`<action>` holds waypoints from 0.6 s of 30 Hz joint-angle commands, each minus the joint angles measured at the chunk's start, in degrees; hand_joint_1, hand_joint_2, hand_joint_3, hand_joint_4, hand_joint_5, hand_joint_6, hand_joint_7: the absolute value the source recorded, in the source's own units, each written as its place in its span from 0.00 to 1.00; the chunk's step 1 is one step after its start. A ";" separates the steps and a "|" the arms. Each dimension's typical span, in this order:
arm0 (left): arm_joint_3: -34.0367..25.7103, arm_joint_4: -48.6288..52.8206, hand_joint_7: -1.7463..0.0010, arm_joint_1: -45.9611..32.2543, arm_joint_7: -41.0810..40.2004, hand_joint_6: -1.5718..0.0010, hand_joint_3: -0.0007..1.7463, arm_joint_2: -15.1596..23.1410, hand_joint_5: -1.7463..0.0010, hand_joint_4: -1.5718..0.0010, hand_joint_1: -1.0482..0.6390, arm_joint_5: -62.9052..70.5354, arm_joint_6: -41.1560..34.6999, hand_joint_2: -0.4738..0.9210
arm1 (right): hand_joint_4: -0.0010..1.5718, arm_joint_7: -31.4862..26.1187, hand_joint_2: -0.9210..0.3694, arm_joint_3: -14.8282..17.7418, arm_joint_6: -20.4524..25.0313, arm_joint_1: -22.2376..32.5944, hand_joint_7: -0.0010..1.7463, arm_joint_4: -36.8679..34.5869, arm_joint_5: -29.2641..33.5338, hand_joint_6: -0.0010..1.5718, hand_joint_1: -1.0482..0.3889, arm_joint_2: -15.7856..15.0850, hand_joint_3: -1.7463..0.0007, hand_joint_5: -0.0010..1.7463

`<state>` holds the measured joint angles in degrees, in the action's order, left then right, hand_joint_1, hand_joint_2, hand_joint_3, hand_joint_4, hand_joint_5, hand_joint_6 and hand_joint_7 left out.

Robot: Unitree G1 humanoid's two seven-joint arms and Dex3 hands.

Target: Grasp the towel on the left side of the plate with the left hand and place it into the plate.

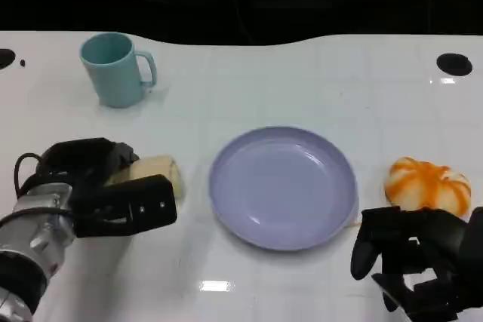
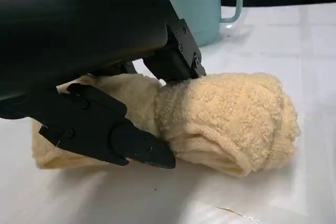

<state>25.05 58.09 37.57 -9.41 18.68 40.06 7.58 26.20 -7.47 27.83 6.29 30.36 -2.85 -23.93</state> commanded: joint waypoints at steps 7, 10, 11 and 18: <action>0.01 3.38 0.01 -1.34 -11.86 0.62 0.37 2.14 0.00 0.46 0.49 -0.36 8.05 0.89 | 0.44 -0.05 0.25 0.97 0.12 0.38 0.82 0.35 -0.62 0.43 0.77 -0.45 0.39 0.97; -0.83 0.80 0.00 -1.44 -12.02 0.64 0.27 1.93 0.00 0.46 0.49 -1.12 7.30 0.93 | 0.44 0.15 0.25 0.96 -0.22 0.24 0.82 0.08 -0.44 0.43 0.77 -0.74 0.39 0.97; -1.06 -0.11 0.00 -1.52 -12.11 0.65 0.26 1.82 0.00 0.46 0.49 -1.24 6.99 0.93 | 0.44 0.16 0.25 0.99 -0.15 0.21 0.82 0.05 -0.48 0.43 0.77 -0.73 0.39 0.97; -2.32 -8.81 0.00 -1.95 -14.35 0.62 0.37 0.39 0.00 0.48 0.50 -2.54 9.56 0.87 | 0.44 0.23 0.25 1.08 -0.22 0.32 0.82 -0.09 -0.52 0.43 0.77 -0.73 0.39 0.96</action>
<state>23.59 53.26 35.84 -23.16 19.22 38.28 16.21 26.33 -7.25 27.79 6.51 30.35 -3.00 -23.98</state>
